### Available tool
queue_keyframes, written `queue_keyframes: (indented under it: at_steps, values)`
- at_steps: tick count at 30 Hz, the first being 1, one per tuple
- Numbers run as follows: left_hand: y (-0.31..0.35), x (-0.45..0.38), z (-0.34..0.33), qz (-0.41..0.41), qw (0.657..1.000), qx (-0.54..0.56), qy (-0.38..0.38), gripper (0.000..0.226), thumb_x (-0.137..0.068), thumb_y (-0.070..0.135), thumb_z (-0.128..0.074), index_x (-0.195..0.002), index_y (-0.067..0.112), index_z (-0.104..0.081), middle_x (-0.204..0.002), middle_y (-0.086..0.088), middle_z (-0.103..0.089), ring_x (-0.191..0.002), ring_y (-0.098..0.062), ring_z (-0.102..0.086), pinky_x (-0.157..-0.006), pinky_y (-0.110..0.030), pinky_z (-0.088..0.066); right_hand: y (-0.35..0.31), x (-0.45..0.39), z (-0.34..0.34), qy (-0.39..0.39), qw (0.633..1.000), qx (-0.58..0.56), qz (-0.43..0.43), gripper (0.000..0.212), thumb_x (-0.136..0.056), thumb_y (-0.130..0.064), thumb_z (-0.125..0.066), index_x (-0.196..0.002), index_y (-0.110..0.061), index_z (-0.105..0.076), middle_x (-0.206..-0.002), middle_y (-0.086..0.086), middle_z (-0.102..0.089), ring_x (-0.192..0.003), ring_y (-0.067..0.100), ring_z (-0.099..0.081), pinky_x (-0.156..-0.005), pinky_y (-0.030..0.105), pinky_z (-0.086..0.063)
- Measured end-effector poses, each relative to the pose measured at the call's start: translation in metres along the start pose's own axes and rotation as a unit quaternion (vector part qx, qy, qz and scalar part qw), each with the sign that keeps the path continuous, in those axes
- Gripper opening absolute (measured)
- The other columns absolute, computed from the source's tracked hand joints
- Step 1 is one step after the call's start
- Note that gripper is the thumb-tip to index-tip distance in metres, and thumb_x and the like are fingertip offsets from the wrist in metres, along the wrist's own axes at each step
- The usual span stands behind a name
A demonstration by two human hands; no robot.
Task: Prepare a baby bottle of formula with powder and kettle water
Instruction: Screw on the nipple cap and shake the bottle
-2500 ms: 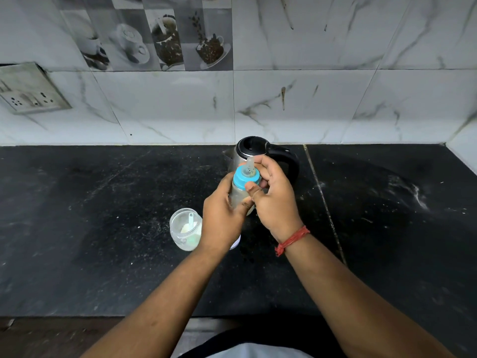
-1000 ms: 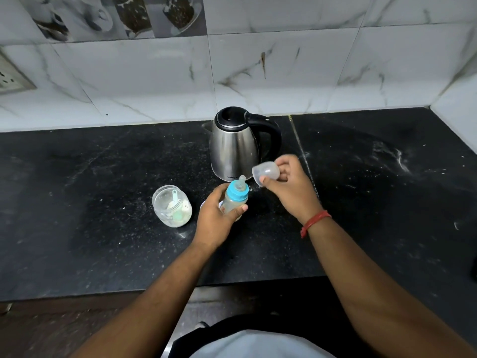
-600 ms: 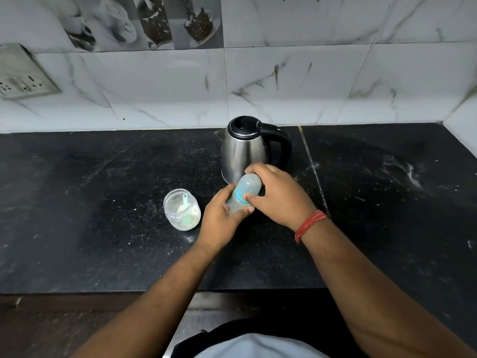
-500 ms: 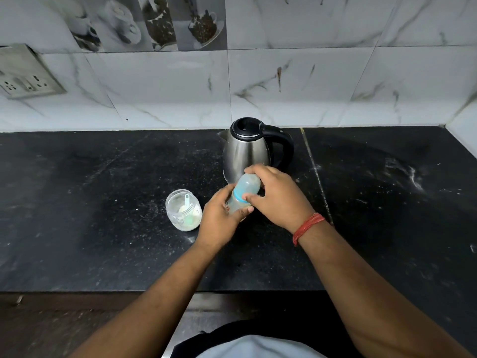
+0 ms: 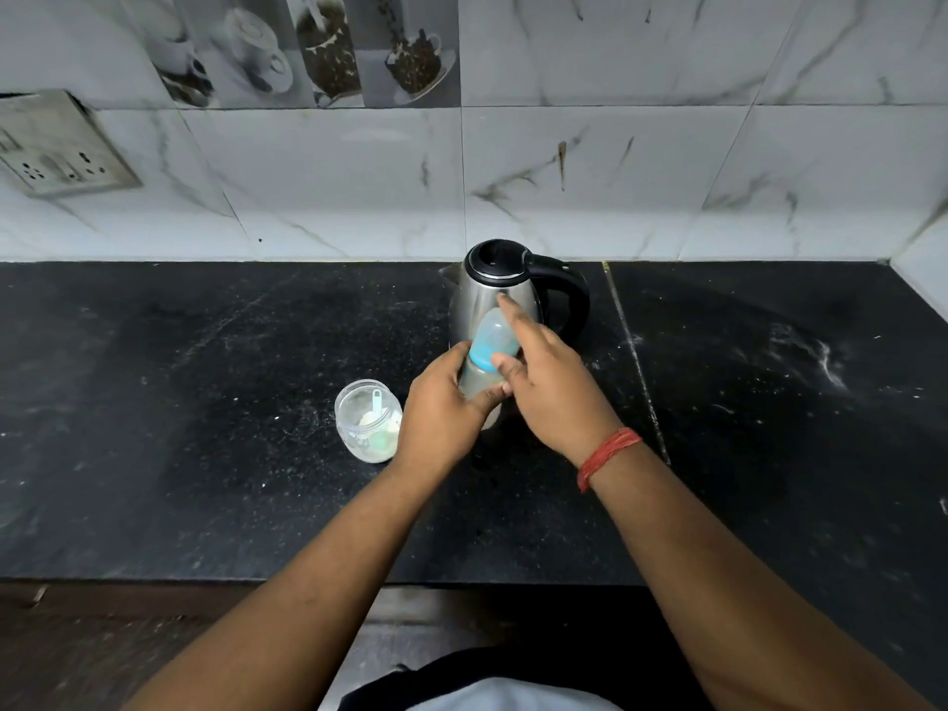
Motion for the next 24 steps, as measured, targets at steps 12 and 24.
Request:
queue_keyframes:
  at_steps: [12, 24]
  values:
    - [0.02, -0.007, -0.016, 0.035, 0.983, 0.109, -0.14, 0.048, -0.086, 0.053, -0.068, -0.129, 0.03, -0.068, -0.112, 0.012, -0.077, -0.107, -0.006, -0.071, -0.097, -0.042, -0.057, 0.014, 0.005, 0.011, -0.034, 0.998, -0.052, 0.026, 0.103, -0.085, -0.015, -0.076, -0.156, -0.044, -0.007, -0.15, 0.004, -0.046, -0.117, 0.017, -0.061, -0.099, 0.032, -0.052]
    - [0.034, -0.012, -0.004, -0.042, 0.993, 0.009, -0.11, 0.048, -0.101, 0.05, -0.054, -0.142, 0.025, -0.059, -0.127, 0.009, -0.061, -0.12, -0.003, -0.056, -0.105, -0.028, -0.045, 0.022, -0.004, 0.037, -0.004, 0.997, -0.078, -0.011, 0.093, -0.078, -0.034, -0.085, -0.147, -0.044, -0.024, -0.108, -0.01, -0.066, -0.09, 0.005, -0.068, -0.079, 0.022, -0.056]
Point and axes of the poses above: each hand's wrist, its own x-axis away from the middle knuckle, its own z-axis out of the back of the hand, y = z × x, the point moved 6 cm from there along -x, towards the middle knuckle
